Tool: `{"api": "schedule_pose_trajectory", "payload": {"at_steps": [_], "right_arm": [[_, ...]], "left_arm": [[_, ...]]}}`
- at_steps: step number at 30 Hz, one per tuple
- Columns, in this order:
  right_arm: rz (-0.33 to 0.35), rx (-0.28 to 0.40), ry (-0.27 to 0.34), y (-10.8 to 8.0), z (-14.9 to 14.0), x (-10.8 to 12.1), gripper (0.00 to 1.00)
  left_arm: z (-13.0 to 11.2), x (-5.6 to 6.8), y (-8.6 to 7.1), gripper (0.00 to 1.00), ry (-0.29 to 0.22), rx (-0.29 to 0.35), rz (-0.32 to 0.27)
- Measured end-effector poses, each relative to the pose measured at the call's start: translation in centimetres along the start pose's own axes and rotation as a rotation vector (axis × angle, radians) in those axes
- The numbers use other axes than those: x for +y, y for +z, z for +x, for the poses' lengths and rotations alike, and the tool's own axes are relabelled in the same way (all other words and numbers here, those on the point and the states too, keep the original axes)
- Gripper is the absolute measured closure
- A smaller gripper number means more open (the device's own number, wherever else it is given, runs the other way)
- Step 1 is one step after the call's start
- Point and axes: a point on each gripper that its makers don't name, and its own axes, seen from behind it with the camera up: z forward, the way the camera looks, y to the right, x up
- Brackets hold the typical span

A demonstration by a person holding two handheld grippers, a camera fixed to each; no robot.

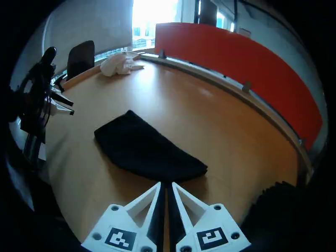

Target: Fold towel

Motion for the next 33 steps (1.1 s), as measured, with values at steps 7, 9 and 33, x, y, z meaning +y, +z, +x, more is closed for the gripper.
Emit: {"api": "schedule_pose_trajectory", "payload": {"at_steps": [7, 9, 33], "right_arm": [[-0.028, 0.041, -0.02, -2.2, 2.3, 1.0, 0.96], [-0.034, 0.05, -0.027, -2.8, 2.8, 1.3, 0.96], [0.037, 0.072, -0.11, -1.8, 5.9, -1.5, 0.96]], "left_arm": [[0.1, 0.2, 0.1, 0.1, 0.003, 0.0, -0.003], [0.2, 0.3, 0.1, 0.1, 0.006, 0.0, -0.005], [0.8, 0.6, -0.3, 0.1, 0.009, 0.016, -0.012]]}}
